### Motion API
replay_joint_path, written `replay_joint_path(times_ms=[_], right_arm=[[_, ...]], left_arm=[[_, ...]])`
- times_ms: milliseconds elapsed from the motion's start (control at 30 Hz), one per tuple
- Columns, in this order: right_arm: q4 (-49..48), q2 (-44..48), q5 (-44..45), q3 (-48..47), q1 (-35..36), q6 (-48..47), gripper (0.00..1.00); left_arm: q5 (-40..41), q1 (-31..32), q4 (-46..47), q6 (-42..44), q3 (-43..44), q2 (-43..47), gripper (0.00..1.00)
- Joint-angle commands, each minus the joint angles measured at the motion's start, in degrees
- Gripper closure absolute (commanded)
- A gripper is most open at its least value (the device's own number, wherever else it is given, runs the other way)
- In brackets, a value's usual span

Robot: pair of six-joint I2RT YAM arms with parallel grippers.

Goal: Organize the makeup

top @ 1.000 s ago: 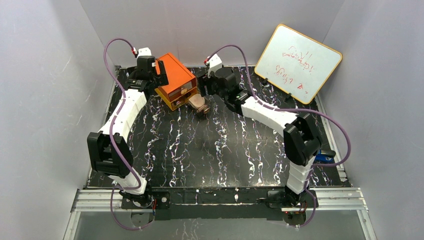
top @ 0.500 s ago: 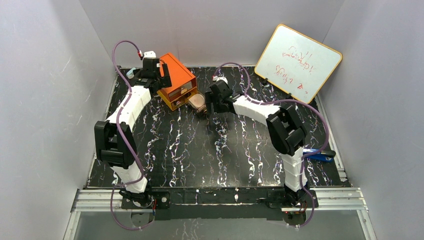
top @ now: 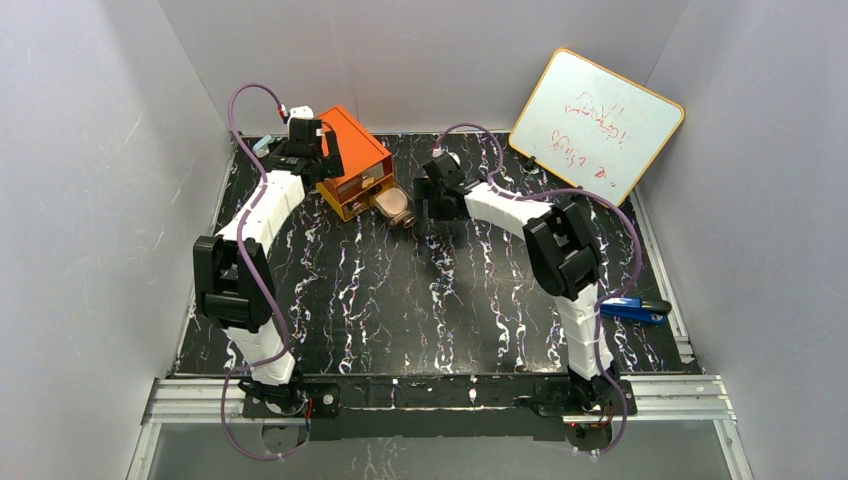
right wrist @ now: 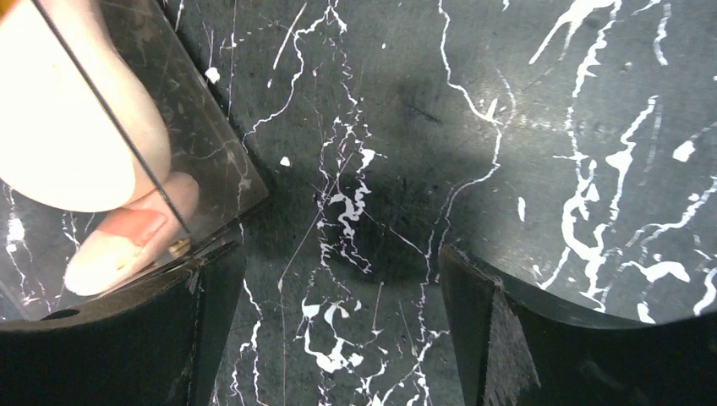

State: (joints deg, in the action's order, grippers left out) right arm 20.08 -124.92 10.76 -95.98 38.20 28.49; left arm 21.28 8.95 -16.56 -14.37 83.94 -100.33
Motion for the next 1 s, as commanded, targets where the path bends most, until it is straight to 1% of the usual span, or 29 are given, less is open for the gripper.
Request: replay_joint_path(times_ms=[0, 233, 500, 667, 833, 967], right_arm=[[-0.16, -2.39, -2.46, -4.57, -0.12, 1.79, 0.08], [0.2, -6.35, -4.7, -10.16, -0.09, 3.09, 0.08], [2.18, -12.04, -6.8, -19.68, -0.09, 4.02, 0.08], [2.59, -15.59, -9.96, -24.78, 0.16, 6.36, 0.08], [-0.54, -18.5, -13.6, -26.92, 0.7, 7.88, 0.05], [-6.38, -18.61, -14.94, -25.63, 1.67, 7.86, 0.04]], left_arm=[[1.47, -0.34, 0.11, -1.33, -1.26, -0.65, 0.02], [0.98, -0.34, 0.17, -2.47, -3.39, 0.17, 0.02], [0.44, -0.34, 0.28, -3.12, -4.54, 0.49, 0.02], [-0.24, -0.34, 0.27, -3.47, -4.64, 0.24, 0.02], [-0.87, -0.34, 0.39, -3.65, -5.2, 0.14, 0.02], [-1.22, -0.34, 0.67, -3.71, -5.72, 0.51, 0.02]])
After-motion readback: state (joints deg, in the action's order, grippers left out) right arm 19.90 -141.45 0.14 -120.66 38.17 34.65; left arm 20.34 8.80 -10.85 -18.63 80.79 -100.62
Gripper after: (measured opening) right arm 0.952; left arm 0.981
